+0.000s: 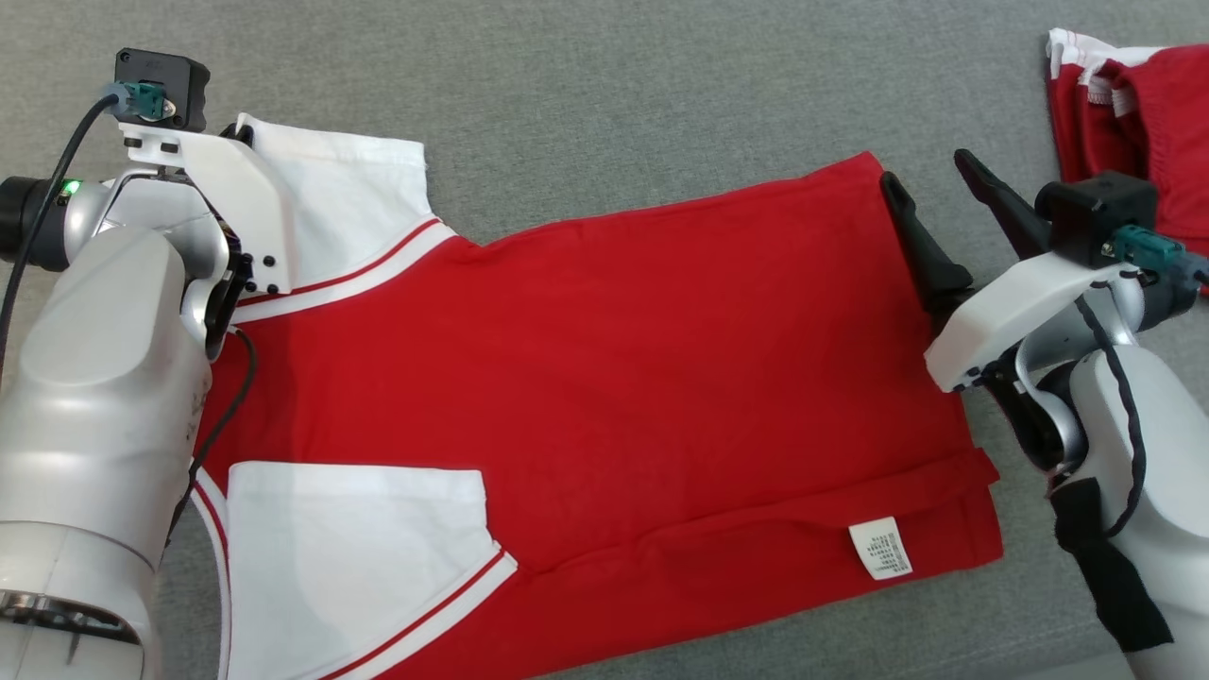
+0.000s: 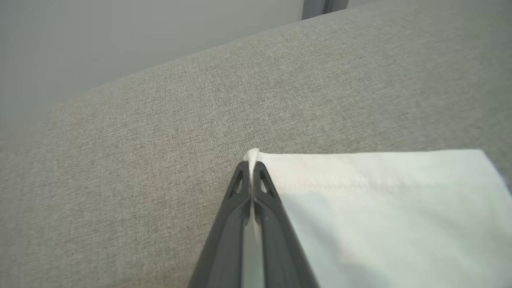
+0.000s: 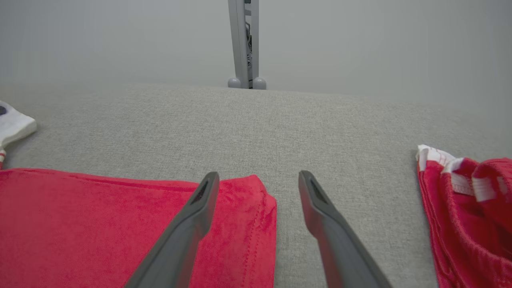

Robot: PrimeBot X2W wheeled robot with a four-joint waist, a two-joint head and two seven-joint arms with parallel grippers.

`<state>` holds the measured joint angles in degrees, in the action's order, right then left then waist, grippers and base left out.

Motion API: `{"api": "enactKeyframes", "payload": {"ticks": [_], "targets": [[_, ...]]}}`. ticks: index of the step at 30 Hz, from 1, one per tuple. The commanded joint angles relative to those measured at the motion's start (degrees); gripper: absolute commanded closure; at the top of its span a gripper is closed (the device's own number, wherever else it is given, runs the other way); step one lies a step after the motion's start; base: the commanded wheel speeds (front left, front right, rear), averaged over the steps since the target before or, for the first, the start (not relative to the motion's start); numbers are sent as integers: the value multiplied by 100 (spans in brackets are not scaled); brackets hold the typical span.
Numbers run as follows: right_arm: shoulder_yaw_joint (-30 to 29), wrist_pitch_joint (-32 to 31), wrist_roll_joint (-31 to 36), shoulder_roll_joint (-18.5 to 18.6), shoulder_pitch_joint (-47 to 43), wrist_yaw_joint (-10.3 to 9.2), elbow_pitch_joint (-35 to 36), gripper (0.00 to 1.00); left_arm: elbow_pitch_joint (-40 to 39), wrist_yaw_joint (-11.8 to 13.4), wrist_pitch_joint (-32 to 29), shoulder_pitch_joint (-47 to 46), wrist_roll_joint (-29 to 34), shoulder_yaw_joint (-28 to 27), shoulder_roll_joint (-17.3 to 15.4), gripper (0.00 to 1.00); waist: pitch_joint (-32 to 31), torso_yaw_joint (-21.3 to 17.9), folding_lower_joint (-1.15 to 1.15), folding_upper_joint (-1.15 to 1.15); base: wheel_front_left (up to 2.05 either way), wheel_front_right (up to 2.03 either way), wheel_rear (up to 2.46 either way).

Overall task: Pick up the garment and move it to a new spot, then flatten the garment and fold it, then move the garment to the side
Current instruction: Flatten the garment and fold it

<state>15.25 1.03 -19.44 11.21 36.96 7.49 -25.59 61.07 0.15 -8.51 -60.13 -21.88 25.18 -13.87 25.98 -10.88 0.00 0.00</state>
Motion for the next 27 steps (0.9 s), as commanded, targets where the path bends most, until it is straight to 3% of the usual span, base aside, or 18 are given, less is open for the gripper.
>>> {"api": "enactKeyframes", "payload": {"ticks": [1, 13, 22, 24, 25, 27], "targets": [[10, -70, 47, 120, 110, 1, -101, 0, 2, -32, 78, -82, -57, -6, -7, 100, -70, 97, 0, 0, 0, 0, 0], [621, -668, -129, 796, 757, 1, -1306, 0, -319, -326, 590, 31, -200, 41, 175, 100, -305, 760, 0, 0, 0, 0, 0], [1107, -811, -432, 848, 1067, 1, -1971, 0, -622, -357, 605, 228, -297, 98, 251, 100, -307, 975, 0, 0, 0, 0, 0], [1221, -868, -460, 871, 1166, 1, -2127, 5, -684, -333, 600, 243, -340, 91, 259, 100, -295, 1004, 0, 0, 0, 0, 0], [1276, -880, -475, 879, 1194, 1, -2199, 23, -714, -320, 599, 255, -346, 92, 256, 100, -292, 1016, 0, 0, 0, 0, 0], [1378, -907, -513, 892, 1259, 0, -2338, 35, -765, -307, 588, 293, -361, 89, 239, 100, -293, 1039, 0, 0, 0, 0, 0]]}}
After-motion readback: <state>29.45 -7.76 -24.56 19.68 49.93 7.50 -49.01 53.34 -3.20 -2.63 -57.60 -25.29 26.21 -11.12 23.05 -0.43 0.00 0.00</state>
